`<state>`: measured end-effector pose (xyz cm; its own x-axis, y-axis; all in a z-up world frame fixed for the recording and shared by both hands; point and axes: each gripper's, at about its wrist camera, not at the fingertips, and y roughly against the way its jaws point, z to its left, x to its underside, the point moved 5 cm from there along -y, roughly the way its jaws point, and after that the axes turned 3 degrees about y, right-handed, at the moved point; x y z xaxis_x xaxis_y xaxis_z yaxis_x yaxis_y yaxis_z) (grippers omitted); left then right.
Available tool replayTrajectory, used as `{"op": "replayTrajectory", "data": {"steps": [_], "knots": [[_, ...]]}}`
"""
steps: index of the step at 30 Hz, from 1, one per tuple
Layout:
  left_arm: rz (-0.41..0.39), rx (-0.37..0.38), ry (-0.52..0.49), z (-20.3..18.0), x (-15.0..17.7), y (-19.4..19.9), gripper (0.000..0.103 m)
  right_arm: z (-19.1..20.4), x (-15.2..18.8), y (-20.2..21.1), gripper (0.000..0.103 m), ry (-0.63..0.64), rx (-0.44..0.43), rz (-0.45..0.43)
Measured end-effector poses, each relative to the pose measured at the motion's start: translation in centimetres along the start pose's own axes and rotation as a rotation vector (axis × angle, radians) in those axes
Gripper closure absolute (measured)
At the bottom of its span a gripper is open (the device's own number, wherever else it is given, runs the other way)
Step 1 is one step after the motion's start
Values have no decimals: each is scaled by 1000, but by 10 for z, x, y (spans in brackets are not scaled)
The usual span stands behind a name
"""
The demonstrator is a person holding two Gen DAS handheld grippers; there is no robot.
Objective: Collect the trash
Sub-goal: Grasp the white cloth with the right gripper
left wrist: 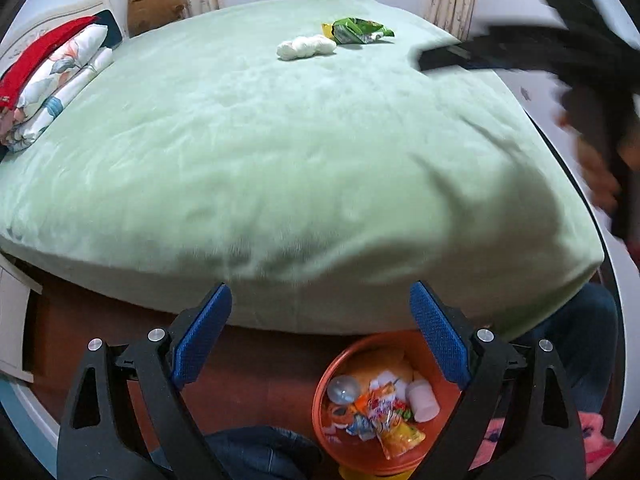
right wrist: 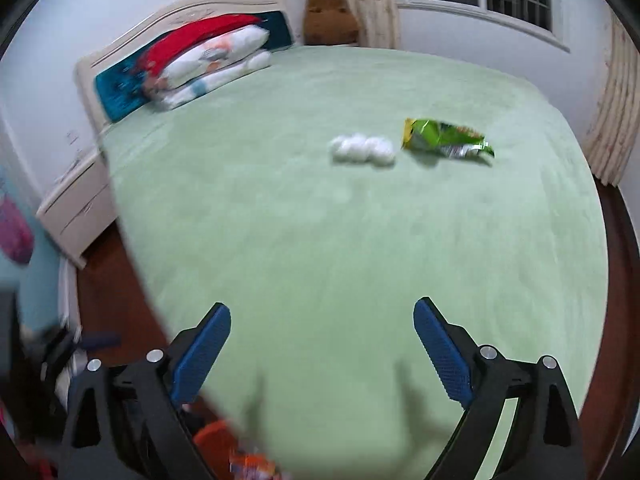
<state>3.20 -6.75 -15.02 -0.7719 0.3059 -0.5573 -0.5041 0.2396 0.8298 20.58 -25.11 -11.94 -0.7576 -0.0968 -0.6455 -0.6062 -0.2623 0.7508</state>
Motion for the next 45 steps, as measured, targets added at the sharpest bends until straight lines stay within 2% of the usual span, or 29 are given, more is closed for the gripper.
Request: {"op": "replayTrajectory", "data": {"steps": [3,9,12,16,18,19,20,26,32,38,42,45], "knots": [[1,4,11,2,-8,-6,15,-10,-37,-37,12,-30,8,20],[-3,9,47,14,-17,-9,15,-15,-102,-121,11,35,72,99],[-5,13,74,21,-22,-11,15,-20,-125,-151,11,62,123,119],[-1,20,93,26,-26,-14,15,-18,-137,-175,11,119,165,155],[1,19,90,28,-28,-15,15,-16,-136,-185,18,153,170,180],[2,18,90,28,-29,-16,15,-15,-135,-188,29,161,160,199],[1,19,92,29,-30,-16,15,-15,-133,-191,30,177,181,210],[-3,24,102,27,-31,-16,15,-12,-128,-182,42,193,203,194],[-5,28,98,24,-31,-11,15,-14,-114,-160,47,177,221,160],[-20,11,99,26,-38,-6,15,-17,-113,-113,47,148,153,90],[-35,6,79,24,-61,-11,15,-26,-102,-56,47,148,125,29],[-71,-14,57,25,-108,-26,15,-41,-94,-14,47,147,136,-12]]}}
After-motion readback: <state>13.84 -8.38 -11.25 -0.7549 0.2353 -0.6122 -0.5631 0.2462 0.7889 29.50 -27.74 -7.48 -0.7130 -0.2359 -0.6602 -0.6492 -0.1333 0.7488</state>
